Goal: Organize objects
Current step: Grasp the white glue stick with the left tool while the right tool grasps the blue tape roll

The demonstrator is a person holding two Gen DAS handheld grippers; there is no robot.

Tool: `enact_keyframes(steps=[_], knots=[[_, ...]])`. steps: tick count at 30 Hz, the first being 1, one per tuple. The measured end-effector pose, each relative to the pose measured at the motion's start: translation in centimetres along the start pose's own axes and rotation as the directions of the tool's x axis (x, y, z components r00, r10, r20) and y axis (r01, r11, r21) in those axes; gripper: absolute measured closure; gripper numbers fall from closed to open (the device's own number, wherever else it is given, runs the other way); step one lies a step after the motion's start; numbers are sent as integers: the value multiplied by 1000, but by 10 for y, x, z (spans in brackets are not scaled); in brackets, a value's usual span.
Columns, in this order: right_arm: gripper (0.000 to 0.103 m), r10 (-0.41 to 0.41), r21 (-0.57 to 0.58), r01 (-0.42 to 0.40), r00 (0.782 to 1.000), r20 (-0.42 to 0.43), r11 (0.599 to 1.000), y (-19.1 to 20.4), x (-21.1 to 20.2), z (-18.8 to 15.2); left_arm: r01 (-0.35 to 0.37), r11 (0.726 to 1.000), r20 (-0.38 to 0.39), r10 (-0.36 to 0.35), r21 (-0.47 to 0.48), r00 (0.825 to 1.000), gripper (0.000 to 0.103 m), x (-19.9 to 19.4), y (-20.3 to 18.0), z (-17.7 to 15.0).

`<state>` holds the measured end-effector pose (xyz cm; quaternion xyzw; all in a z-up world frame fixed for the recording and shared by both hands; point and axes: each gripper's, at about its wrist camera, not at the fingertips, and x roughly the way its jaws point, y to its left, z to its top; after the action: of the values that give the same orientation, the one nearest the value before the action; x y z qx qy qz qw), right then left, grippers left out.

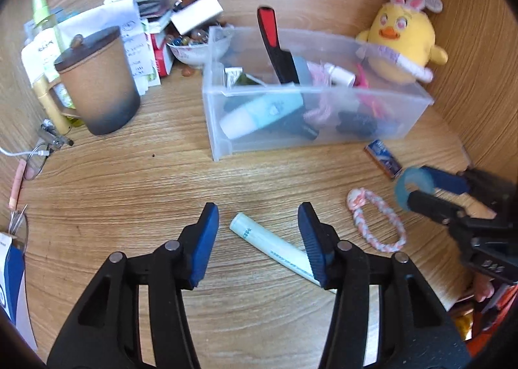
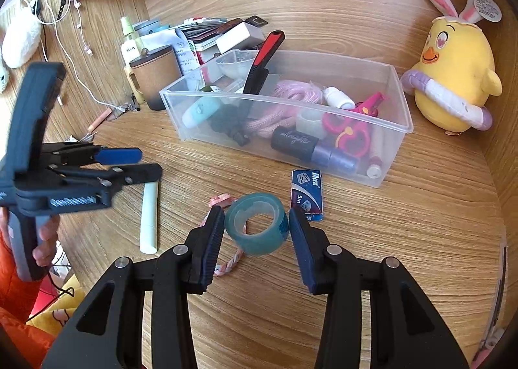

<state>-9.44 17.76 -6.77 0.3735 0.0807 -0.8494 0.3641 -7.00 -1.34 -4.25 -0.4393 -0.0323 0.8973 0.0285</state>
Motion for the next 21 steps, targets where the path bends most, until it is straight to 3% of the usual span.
enact_keyframes(steps=[3,9,14,17,21], knots=[[65,4,10,-4,1000,9,1000,-1,-2,1,-6,999,11,7,-43,1000,29,-8,1,-5],[65,9,16,-10,1000,21,1000,-1,-5,0,23,997,-88,-30,-74,996,31,15,-9,-21],[63,-23,-1,23,1000,5,1000,-4,-11,-9,-23,999,-57,22,-27,998,50,12,-20,-29],[54,-49,10,49,999,-8,999,-13,-13,-13,-35,999,-49,35,0,998,67,6,-20,-35],[54,-73,35,74,997,-41,997,-24,-7,-14,-34,999,-47,35,14,998,86,2,-16,-41]])
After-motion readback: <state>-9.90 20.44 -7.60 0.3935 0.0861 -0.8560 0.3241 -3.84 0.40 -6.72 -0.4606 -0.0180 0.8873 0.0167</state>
